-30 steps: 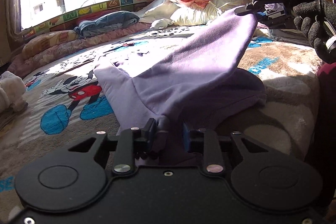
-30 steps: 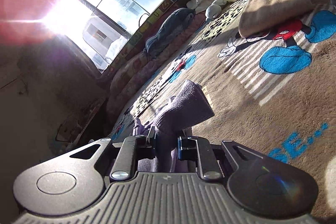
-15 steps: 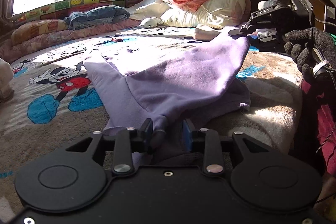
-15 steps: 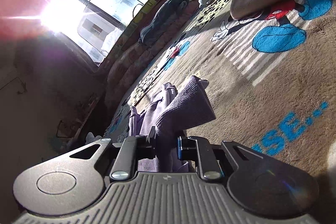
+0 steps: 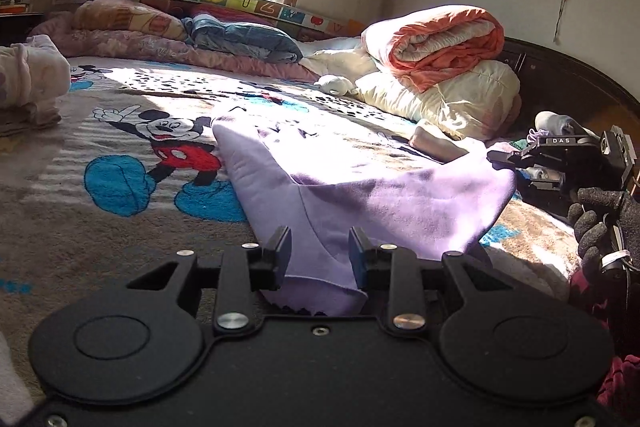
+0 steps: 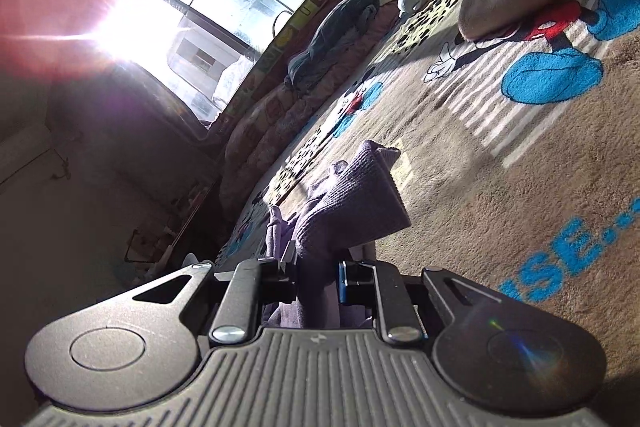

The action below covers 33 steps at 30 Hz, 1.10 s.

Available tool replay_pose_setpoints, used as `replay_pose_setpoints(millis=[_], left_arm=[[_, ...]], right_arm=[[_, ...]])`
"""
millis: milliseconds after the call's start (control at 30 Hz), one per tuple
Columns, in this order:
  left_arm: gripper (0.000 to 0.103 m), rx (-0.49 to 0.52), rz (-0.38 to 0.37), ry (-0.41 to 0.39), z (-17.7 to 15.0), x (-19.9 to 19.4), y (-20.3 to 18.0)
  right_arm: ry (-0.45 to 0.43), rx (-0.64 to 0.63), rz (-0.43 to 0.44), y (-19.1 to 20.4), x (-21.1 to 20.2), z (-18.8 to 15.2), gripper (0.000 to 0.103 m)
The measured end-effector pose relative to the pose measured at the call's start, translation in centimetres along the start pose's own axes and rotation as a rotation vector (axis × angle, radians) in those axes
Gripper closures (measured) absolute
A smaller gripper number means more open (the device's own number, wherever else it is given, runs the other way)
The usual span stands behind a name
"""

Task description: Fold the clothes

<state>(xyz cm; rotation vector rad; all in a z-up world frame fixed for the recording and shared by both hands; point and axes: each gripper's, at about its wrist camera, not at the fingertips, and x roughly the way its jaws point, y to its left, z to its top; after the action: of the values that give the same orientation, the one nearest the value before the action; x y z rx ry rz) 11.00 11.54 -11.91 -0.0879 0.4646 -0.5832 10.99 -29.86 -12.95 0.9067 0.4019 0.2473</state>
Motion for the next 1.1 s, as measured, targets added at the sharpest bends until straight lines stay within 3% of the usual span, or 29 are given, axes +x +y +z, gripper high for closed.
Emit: replay_pose_setpoints(millis=[133,233,300,433,533,700,867,1000,1100], left_arm=[[0.074,0.111,-0.031,0.106,-1.0,2.7,-2.6],[0.074,0.082,-0.064,0.132,-1.3,3.1,-1.7],[0.074,-0.004,-0.102,0.101,-0.6,2.2,-0.2],[0.074,-0.235,-0.120,-0.071,0.7,-0.4,3.7],[0.074,-0.304,-0.119,-0.108,0.9,-1.0,4.9],[0.074,-0.189,-0.122,-0.017,0.7,0.4,2.7],[0.074,-0.069,-0.134,0.085,-0.3,2.3,0.3],[0.074,-0.020,-0.109,0.160,-1.1,3.5,-0.1],[0.073,-0.041,-0.117,0.176,-1.2,3.8,0.2]], right_arm=[[-0.013,0.003,0.023,-0.5,-0.2,0.4,0.084],[-0.003,-0.011,0.024,-0.5,0.0,0.6,0.084],[0.005,0.002,0.037,-0.7,0.1,0.7,0.083],[0.019,0.011,0.112,0.7,-0.1,0.7,0.083],[0.014,-0.027,0.160,2.7,-0.4,0.8,0.083],[-0.025,-0.092,0.229,6.2,-0.5,2.6,0.084],[-0.049,-0.117,0.215,6.4,-1.6,3.4,0.084],[0.000,-0.127,0.133,4.0,-1.0,2.3,0.084],[0.026,-0.087,0.035,0.1,-0.4,0.8,0.084]])
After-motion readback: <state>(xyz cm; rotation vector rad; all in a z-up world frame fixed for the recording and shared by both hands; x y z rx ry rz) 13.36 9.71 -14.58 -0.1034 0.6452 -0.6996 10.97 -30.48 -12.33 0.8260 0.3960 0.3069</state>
